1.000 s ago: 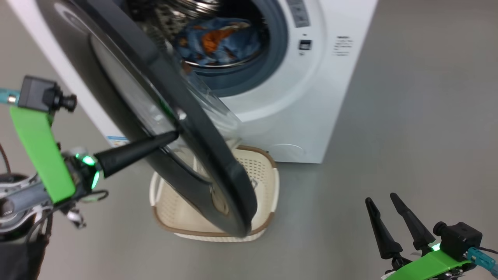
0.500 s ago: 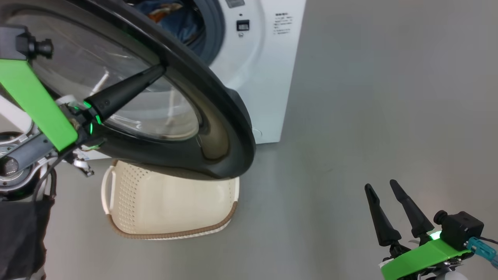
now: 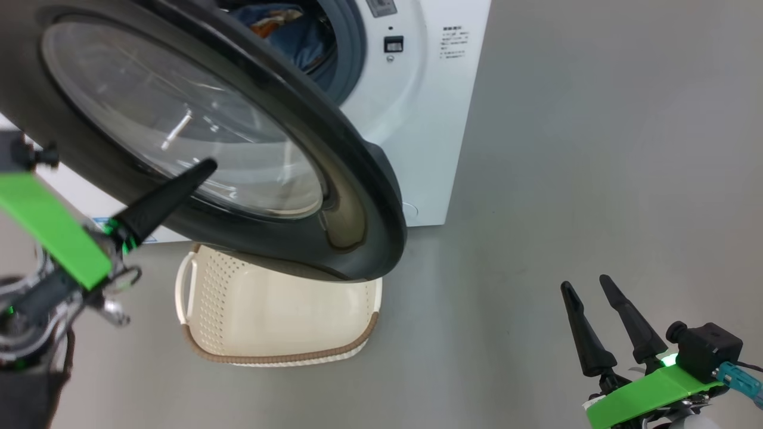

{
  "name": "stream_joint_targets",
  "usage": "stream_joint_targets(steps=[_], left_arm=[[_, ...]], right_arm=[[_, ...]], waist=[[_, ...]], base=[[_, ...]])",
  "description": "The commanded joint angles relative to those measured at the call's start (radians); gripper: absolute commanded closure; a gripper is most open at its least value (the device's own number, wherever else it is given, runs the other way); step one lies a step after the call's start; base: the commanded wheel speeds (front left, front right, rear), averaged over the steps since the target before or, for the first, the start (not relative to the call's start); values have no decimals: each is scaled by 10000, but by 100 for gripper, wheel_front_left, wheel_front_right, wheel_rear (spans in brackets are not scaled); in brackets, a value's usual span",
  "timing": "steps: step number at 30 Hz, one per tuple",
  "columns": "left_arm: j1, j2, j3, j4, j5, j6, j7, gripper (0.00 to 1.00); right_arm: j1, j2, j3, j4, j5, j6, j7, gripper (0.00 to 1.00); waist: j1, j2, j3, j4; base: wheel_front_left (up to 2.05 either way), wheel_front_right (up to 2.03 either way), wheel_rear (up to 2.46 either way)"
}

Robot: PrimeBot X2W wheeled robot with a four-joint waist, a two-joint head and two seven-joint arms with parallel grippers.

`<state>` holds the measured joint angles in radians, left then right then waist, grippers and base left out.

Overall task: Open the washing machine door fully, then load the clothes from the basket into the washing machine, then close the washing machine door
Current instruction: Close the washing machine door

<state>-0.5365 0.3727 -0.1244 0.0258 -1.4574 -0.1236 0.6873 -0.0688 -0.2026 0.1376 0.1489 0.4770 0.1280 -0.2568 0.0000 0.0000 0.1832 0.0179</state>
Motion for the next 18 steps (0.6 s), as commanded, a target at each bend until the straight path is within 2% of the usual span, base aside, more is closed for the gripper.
stream_joint_targets(steps=[1,2,3,4,12,18], left_arm=[[38,534,438,-238,44,-71,-178,38],[255,585,461,-224,54,-71,-342,14],[470,662,482,-205,124,-71,-544,3],[922,672,596,-87,31,-71,-953,0],[2367,991,465,166,369,-71,-2436,0],[3378,1336,43,405,802,-71,-4051,0]], right_arm=[[-138,-152,216,-191,-118,27,-49,0],[-116,-169,215,-184,-115,27,-49,0],[-92,-188,225,-177,-114,27,-49,0],[-22,-217,237,-165,-108,27,-49,0],[225,-411,179,-137,-21,27,-49,0],[431,-571,95,-111,41,27,-49,0]], waist=[[0,0,-124,124],[0,0,-158,158],[0,0,-206,192],[0,0,-292,246],[0,0,-492,399],[0,0,-599,302]], base=[[0,0,0],[0,0,0],[0,0,0],[0,0,0],[0,0,0],[0,0,0]])
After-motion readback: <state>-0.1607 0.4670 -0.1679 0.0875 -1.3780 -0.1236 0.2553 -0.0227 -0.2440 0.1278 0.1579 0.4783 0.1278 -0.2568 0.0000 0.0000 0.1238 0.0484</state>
